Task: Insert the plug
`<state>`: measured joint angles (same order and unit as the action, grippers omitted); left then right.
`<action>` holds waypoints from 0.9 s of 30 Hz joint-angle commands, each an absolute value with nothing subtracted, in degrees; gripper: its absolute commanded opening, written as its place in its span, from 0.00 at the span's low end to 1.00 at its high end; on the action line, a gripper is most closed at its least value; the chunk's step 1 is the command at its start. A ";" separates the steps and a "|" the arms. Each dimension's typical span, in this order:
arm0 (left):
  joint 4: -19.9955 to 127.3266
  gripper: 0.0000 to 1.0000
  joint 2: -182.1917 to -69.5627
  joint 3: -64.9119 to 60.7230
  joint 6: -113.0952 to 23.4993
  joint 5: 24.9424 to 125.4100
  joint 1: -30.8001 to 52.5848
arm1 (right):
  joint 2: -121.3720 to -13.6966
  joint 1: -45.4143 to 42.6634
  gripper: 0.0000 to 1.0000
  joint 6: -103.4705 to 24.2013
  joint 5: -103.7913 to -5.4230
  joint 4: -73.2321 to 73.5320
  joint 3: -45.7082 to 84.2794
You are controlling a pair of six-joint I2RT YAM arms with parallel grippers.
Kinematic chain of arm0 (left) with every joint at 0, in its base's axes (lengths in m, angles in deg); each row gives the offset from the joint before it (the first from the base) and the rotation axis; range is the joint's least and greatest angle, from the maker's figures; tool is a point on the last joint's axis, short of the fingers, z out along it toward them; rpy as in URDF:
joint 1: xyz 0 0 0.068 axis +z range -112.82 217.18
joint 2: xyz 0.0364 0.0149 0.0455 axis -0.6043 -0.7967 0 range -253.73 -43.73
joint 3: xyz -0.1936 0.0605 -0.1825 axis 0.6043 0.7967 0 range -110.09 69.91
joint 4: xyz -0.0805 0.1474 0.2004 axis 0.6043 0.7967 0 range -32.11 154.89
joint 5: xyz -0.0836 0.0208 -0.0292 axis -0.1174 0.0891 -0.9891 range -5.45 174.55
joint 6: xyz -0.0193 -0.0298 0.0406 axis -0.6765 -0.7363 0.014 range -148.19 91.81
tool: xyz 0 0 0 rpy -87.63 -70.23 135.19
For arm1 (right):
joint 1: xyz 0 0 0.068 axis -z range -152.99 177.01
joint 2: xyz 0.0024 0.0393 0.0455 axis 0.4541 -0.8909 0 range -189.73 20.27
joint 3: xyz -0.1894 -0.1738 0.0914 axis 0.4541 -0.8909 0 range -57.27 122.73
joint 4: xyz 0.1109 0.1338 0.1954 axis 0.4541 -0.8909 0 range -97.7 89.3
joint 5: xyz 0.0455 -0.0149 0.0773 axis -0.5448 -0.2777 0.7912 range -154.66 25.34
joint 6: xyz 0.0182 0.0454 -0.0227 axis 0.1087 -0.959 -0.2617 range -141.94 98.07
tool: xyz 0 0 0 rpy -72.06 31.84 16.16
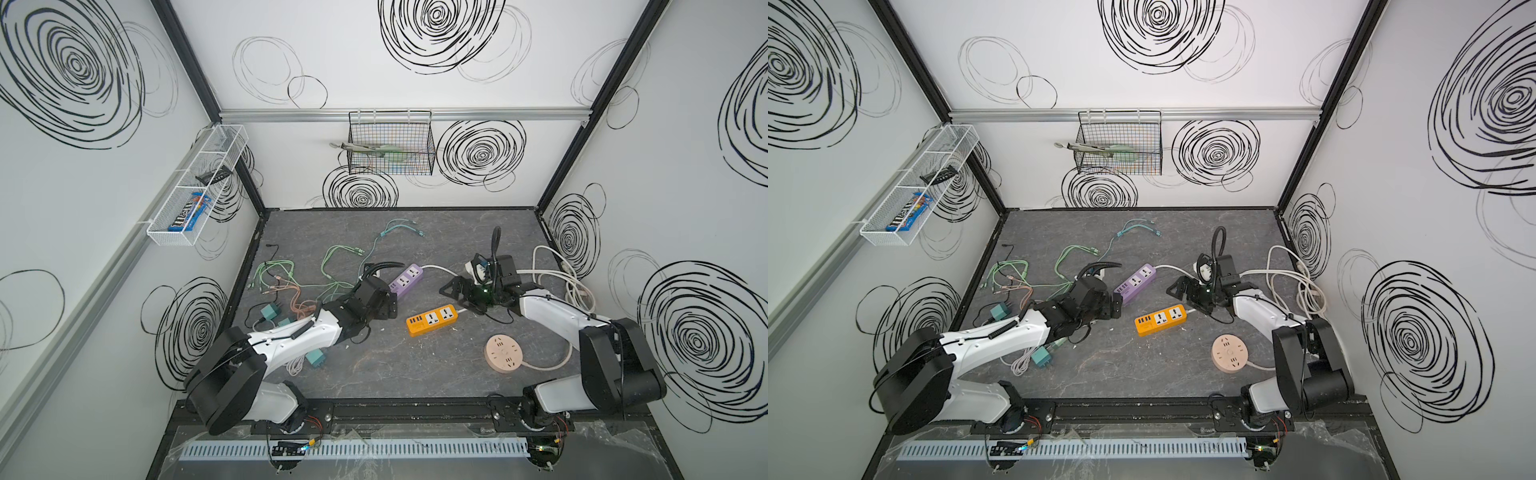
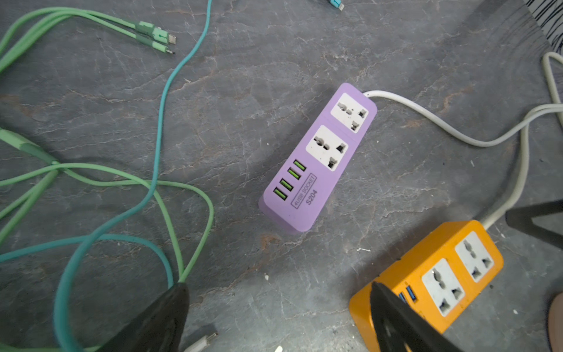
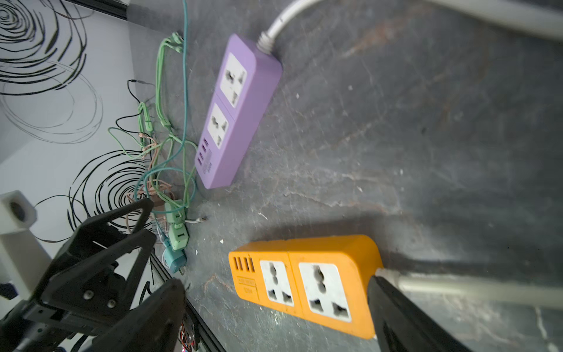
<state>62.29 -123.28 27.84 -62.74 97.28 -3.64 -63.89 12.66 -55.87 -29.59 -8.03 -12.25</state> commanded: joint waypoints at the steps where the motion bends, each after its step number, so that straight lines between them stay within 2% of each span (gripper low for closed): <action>1: 58.49 0.96 -124.15 26.86 -63.29 92.79 -2.90 | -70.63 13.19 0.97 -51.68 -27.64 -3.99 -4.97; 5: 60.21 0.96 -125.59 25.53 -63.08 91.84 -2.00 | -81.18 13.05 1.00 -47.16 -28.34 -4.71 4.57; 10: 60.94 0.96 -125.57 25.69 -63.52 90.88 -0.38 | -91.85 12.72 0.96 -31.83 -34.39 -16.85 18.92; 19: 63.17 0.96 -122.42 25.52 -62.23 94.71 1.47 | -104.48 10.48 0.88 -8.07 -46.99 -36.86 36.13; 24: 63.36 0.96 -121.45 25.96 -62.16 94.79 2.93 | -106.00 9.37 0.81 -3.30 -51.16 -40.83 38.69; 27: 63.68 0.96 -120.76 25.88 -62.10 94.70 3.61 | -105.04 8.41 0.69 -2.51 -55.55 -40.81 36.56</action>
<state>63.73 -122.30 27.03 -62.50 93.67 2.88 -105.53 9.16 -6.86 -50.18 -35.55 37.47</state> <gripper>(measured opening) 0.961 0.703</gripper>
